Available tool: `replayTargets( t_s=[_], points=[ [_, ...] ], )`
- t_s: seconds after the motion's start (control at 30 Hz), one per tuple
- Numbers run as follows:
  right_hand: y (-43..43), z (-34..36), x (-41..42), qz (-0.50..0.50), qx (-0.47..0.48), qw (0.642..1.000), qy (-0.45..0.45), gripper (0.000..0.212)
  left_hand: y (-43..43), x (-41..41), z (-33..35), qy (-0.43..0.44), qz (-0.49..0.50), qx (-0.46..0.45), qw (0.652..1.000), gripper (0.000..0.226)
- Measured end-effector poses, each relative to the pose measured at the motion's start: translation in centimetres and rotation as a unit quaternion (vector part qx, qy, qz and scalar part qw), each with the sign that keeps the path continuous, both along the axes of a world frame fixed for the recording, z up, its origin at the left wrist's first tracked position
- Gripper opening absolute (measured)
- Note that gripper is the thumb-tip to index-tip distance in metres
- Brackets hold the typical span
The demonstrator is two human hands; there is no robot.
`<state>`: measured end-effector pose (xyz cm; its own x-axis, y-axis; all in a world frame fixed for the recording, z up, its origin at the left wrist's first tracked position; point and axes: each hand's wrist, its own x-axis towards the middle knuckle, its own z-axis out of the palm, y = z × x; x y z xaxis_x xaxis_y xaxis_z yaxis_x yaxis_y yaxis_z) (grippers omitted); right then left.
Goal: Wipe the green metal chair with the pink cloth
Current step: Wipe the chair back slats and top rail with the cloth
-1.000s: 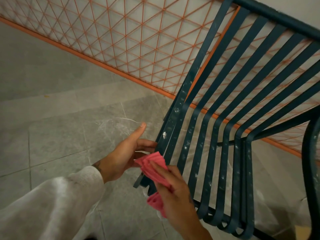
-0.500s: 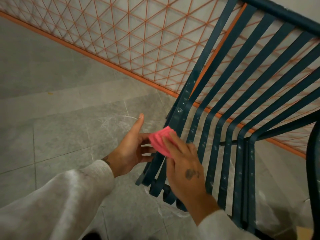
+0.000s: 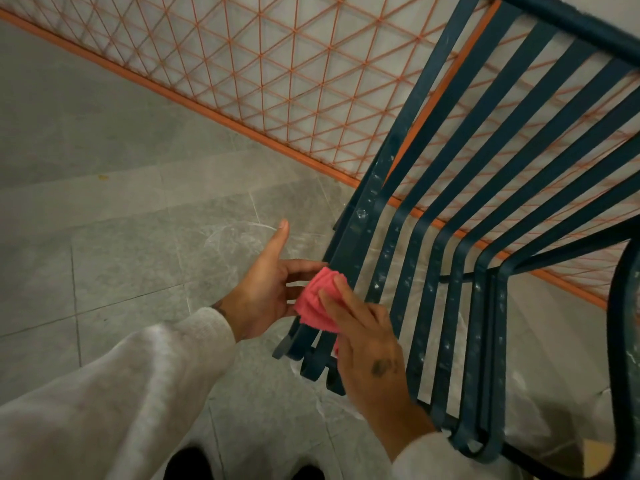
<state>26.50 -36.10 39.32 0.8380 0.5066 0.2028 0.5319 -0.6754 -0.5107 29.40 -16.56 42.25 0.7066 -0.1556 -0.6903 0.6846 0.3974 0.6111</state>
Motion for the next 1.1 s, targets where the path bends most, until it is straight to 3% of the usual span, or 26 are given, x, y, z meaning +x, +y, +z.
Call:
replayTargets(
  t_s=[0.2,0.27,0.4,0.53,0.67,0.8,0.9,1.0,1.1],
  points=[
    [1.3,0.8,6.2,-0.032,0.028,0.997,0.063,0.061,0.0,-0.2,-0.3,0.01,-0.015,0.018,1.0,0.102],
    [1.4,0.6,4.0,-0.039,0.011,0.999,0.036,0.066,-0.1,-0.5,-0.1,0.009,-0.011,0.022,1.0,0.1],
    [0.3,-1.7,-2.4,0.037,-0.016,0.998,-0.04,0.063,-0.4,-1.6,0.0,0.009,0.005,0.031,0.999,0.089],
    [0.1,-1.2,-0.1,0.057,0.01,0.998,-0.04,0.054,-0.3,-3.1,-0.5,0.001,-0.032,0.054,0.998,0.089],
    [1.0,0.2,3.7,-0.017,0.033,0.999,0.012,0.064,-0.2,-3.5,-0.5,0.018,-0.025,0.061,0.998,0.093],
    [0.4,-1.2,-0.7,0.035,-0.05,0.995,-0.076,0.076,-0.3,-3.7,-0.1,0.013,-0.026,0.044,0.999,0.093],
    [-0.7,-3.6,-4.8,0.096,-0.116,0.988,-0.021,0.073,0.1,-4.0,0.0,0.018,-0.025,0.029,0.999,0.094],
    [-0.5,-2.8,-4.6,0.111,-0.132,0.983,-0.06,0.067,0.4,-4.1,-0.3,0.015,-0.032,0.034,0.999,0.094],
    [0.5,-0.5,-1.9,0.078,-0.08,0.988,-0.105,0.063,0.5,-4.0,-0.5,0.004,-0.039,0.031,0.999,0.096]
  ],
)
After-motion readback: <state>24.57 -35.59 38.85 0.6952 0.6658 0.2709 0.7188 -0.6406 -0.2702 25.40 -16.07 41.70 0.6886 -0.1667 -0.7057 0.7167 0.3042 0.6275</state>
